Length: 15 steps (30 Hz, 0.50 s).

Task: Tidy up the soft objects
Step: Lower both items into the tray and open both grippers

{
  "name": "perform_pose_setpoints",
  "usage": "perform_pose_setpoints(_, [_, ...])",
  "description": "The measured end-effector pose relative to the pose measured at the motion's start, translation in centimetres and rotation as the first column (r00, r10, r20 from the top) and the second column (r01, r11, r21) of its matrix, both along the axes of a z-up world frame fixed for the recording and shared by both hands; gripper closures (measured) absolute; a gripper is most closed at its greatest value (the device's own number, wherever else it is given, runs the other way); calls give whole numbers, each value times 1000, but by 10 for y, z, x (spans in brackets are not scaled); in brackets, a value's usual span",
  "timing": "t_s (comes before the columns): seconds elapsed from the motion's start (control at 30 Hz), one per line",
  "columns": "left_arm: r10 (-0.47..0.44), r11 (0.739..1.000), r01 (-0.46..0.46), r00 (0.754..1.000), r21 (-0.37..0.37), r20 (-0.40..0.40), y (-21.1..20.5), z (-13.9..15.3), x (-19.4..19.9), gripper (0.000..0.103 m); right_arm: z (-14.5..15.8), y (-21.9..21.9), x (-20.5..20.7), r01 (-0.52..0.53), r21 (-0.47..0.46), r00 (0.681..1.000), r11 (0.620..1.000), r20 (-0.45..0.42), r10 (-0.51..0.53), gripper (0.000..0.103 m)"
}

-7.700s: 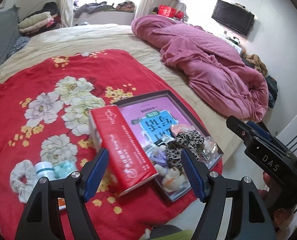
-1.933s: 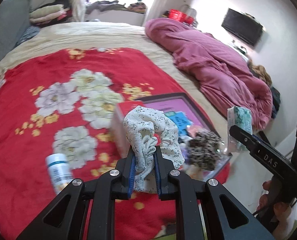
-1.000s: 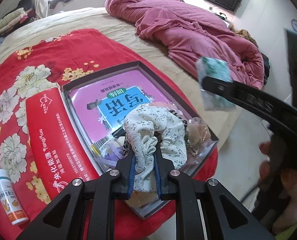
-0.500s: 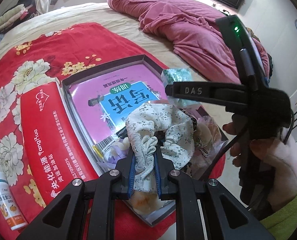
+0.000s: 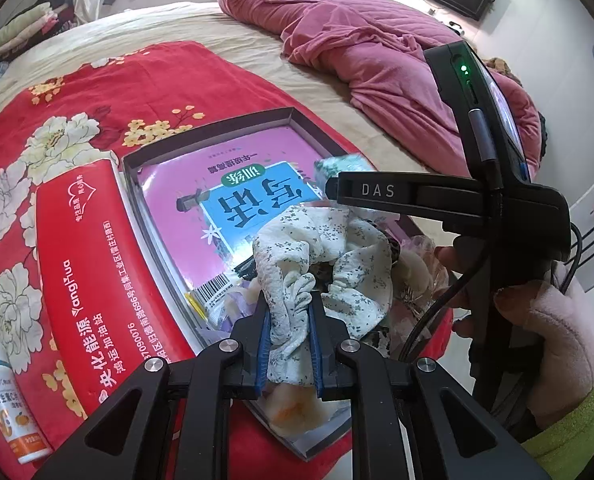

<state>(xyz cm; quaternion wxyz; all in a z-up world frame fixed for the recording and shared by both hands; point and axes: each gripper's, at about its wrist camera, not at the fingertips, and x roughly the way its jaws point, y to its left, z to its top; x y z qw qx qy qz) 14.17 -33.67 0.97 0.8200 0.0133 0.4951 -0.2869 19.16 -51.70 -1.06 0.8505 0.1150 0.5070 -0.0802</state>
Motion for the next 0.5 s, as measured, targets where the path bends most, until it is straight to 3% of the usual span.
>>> perform_pose_setpoints(0.23, [4, 1000, -4, 1000, 1, -2, 0, -2, 3, 86, 9, -2, -6, 19, -12, 999, 1000, 33, -18, 52])
perform_pose_setpoints(0.5, [9, 1000, -9, 1000, 8, 4, -1, -1, 3, 82, 52, -10, -43, 68, -19, 985, 997, 161, -65, 46])
